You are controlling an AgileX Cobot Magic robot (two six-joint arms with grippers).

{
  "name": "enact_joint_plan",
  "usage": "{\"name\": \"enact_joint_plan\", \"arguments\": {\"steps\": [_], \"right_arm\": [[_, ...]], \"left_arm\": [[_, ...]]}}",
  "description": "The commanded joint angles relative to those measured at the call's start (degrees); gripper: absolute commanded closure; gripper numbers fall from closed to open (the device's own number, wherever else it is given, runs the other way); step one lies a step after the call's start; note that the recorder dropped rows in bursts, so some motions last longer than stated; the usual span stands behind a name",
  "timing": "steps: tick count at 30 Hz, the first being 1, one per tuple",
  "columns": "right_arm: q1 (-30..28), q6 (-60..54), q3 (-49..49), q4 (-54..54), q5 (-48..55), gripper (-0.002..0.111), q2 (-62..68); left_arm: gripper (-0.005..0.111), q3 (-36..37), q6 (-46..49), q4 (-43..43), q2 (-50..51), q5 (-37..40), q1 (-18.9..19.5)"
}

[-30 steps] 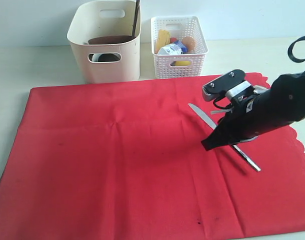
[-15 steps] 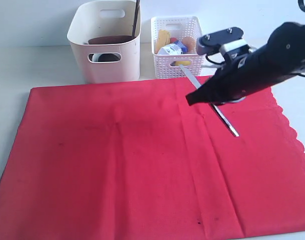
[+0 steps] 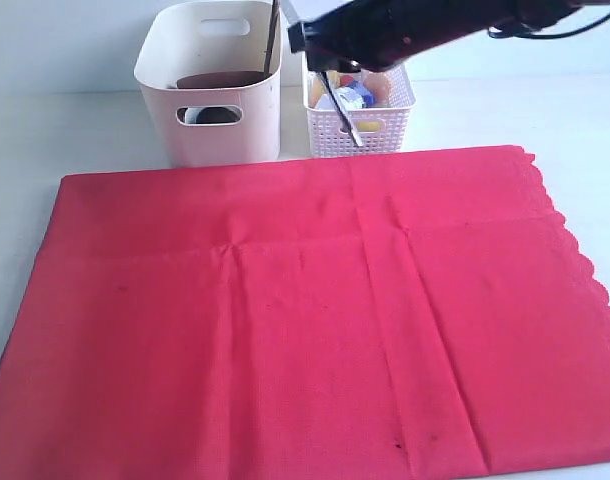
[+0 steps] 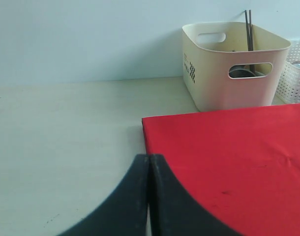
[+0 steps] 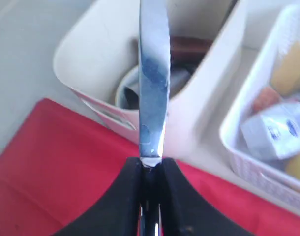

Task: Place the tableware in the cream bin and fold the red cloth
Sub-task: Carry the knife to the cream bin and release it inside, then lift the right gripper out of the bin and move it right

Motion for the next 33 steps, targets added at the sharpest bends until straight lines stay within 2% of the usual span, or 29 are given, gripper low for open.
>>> {"name": "enact_joint_plan", "arguments": {"steps": [1, 6, 12, 17, 19, 22, 26, 29, 33], "right_arm": [[-0.1, -7.7, -10.8, 12.9, 4.5, 0.108, 7.6], [1.9, -9.4, -22.7, 18.2, 3.3, 0.108, 16.7], [4.4, -9.4, -37.7, 20.3, -5.7, 0.108, 26.8], [4.4, -8.0, -45.4, 20.7, -6.9, 0.107, 33.3], [4.6, -5.2, -46.5, 20.5, -8.4, 0.101, 34.8], [5.5, -2.7, -46.5, 20.5, -13.8, 0.083, 36.0], [5.6, -2.7, -46.5, 20.5, -13.9, 0.060, 36.8], [5.4, -2.7, -46.5, 20.0, -11.7, 0.049, 36.8], [2.9, -3.0, -47.0, 18.9, 0.6, 0.050, 35.7]], "left_arm": [[0.106, 0.0, -0.2, -0.5, -0.4, -0.1, 0.1], [0.106, 0.0, -0.2, -0.5, -0.4, -0.1, 0.1], [0.106, 0.0, -0.2, -0.5, -0.4, -0.1, 0.1], [0.106, 0.0, -0.2, -0.5, -0.4, -0.1, 0.1], [0.106, 0.0, -0.2, -0.5, -0.4, -0.1, 0.1], [0.106, 0.0, -0.2, -0.5, -0.4, -0.1, 0.1], [0.106, 0.0, -0.2, -0.5, -0.4, -0.1, 0.1], [0.106, 0.0, -0.2, -0.5, -0.4, -0.1, 0.1], [0.106, 0.0, -0.2, -0.5, -0.4, -0.1, 0.1]]}}
